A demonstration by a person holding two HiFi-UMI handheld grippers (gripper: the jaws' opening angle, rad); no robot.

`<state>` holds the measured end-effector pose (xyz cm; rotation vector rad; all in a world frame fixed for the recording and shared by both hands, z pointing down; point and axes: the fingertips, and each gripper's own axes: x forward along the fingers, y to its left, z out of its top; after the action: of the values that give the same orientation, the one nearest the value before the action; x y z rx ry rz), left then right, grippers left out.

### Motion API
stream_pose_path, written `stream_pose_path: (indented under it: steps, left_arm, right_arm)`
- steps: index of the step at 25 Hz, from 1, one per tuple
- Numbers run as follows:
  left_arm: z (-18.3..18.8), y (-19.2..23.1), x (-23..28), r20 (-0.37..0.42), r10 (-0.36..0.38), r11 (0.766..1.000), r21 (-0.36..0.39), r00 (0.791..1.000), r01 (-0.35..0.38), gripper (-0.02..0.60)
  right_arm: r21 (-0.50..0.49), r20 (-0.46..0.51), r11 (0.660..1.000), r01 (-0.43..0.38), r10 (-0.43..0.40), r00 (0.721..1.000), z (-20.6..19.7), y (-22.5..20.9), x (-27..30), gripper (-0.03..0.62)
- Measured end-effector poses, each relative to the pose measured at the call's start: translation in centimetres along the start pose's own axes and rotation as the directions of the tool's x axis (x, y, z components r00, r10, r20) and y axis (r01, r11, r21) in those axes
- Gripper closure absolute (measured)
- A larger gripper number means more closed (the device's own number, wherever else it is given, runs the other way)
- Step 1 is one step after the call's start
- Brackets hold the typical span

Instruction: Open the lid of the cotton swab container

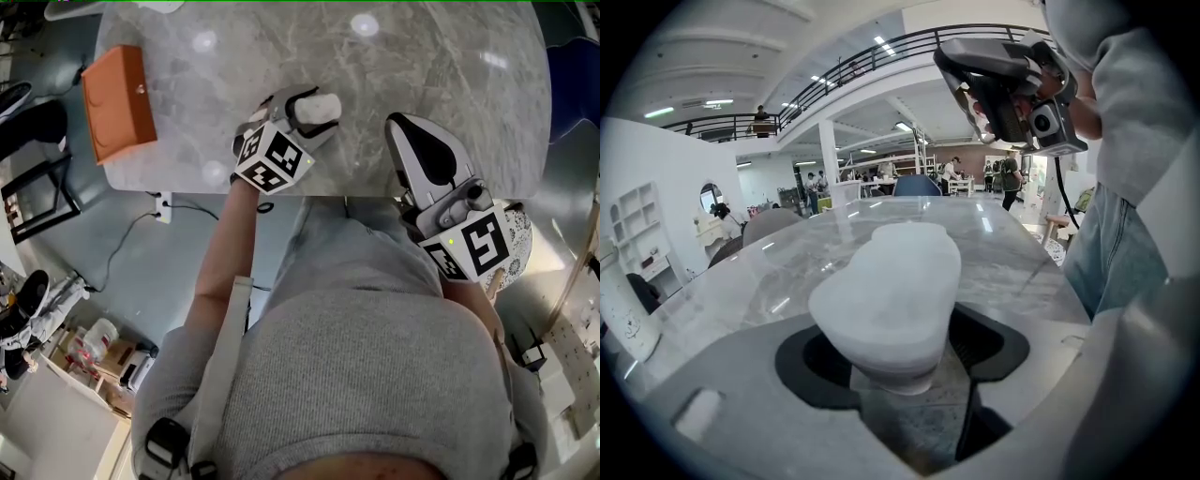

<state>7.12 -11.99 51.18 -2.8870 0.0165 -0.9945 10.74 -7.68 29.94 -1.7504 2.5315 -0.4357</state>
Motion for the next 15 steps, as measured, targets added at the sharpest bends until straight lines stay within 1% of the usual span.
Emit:
stream_pose_path:
  steps: [5, 10, 15]
  left_arm:
    - [0.04, -0.01, 0.19, 0.001, -0.002, 1.0, 0.02, 1.0, 0.002, 0.314]
    - [-0.07, 0.17, 0.34, 0.002, 0.0, 1.0, 0.016, 1.0, 0.0, 0.325]
    - [-0.09, 0.55, 0.29, 0.004, 0.025, 1.0, 0.002, 1.0, -0.025, 0.331]
  right_arm:
    - [-0.005, 0.007, 1.0, -0.008, 0.008, 1.0, 0.2, 0.2, 0.21, 0.595]
    - [-0.009, 0.008, 1.0, -0.008, 0.008, 1.0, 0.19, 0.36, 0.16, 0.595]
    - [-0.016, 0.009, 1.0, -0.01, 0.01, 1.0, 0.4, 0.49, 0.12, 0.595]
